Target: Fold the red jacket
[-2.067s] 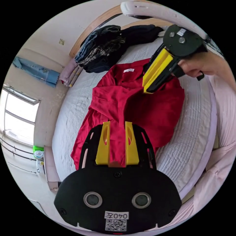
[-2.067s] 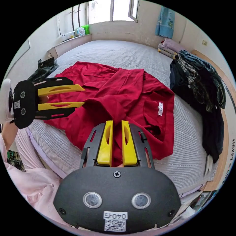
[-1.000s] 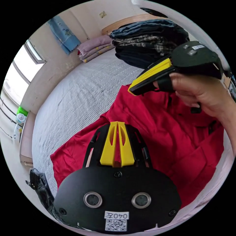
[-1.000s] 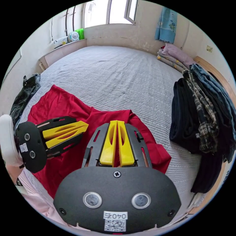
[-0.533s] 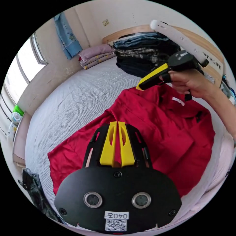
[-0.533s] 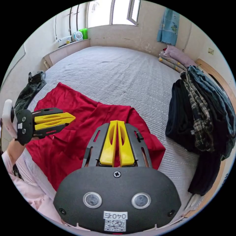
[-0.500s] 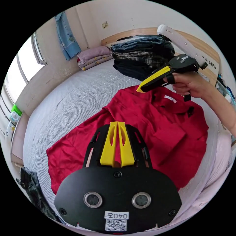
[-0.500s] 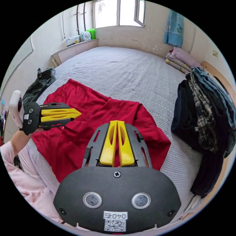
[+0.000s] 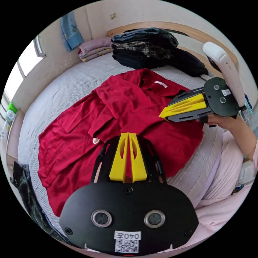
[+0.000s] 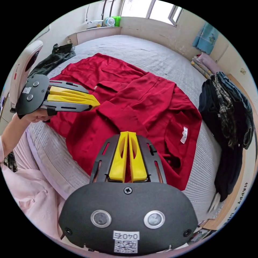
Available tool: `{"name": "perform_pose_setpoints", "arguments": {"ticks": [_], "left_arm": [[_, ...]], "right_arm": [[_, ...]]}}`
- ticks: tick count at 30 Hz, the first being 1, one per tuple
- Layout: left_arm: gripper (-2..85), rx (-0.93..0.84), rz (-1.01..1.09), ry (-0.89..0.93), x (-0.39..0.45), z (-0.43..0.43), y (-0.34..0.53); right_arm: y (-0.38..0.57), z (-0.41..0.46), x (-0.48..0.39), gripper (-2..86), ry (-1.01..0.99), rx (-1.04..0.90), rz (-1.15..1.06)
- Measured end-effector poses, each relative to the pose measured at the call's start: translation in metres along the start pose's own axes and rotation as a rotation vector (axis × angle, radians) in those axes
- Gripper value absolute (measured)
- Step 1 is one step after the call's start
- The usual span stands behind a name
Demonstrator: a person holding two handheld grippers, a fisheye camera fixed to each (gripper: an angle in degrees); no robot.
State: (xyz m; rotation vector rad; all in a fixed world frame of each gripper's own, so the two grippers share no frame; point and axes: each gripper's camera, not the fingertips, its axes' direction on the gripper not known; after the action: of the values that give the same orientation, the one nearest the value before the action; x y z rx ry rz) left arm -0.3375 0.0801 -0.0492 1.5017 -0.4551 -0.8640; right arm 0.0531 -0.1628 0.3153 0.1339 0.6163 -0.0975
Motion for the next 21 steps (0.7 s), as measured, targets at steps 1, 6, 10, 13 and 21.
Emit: {"name": "perform_pose_setpoints", "arguments": {"ticks": [1, 6, 10, 13, 21], "left_arm": [[-0.8, 0.023, -0.006, -0.004, -0.001, -0.010, 0.012], [-0.9, -0.005, -0.162, -0.143, -0.031, -0.055, 0.148], [-0.9, -0.177, -0.291, -0.195, -0.060, -0.022, 0.224], [-0.8, -0.187, -0.423, -0.119, -0.084, -0.024, 0.273], [-0.8, -0.086, -0.708, -0.128, -0.076, -0.036, 0.372]], "right_arm": [[0.008, -0.016, -0.008, -1.0, -0.004, 0.086, -0.017], [0.031, -0.043, -0.067, -1.0, -0.116, 0.199, -0.133], [0.014, -0.023, -0.139, -1.0, -0.050, 0.191, -0.231], [-0.001, -0.010, -0.186, -0.9, 0.053, 0.151, -0.323], [-0.031, -0.020, -0.243, 0.3, -0.060, 0.244, -0.443]]}}
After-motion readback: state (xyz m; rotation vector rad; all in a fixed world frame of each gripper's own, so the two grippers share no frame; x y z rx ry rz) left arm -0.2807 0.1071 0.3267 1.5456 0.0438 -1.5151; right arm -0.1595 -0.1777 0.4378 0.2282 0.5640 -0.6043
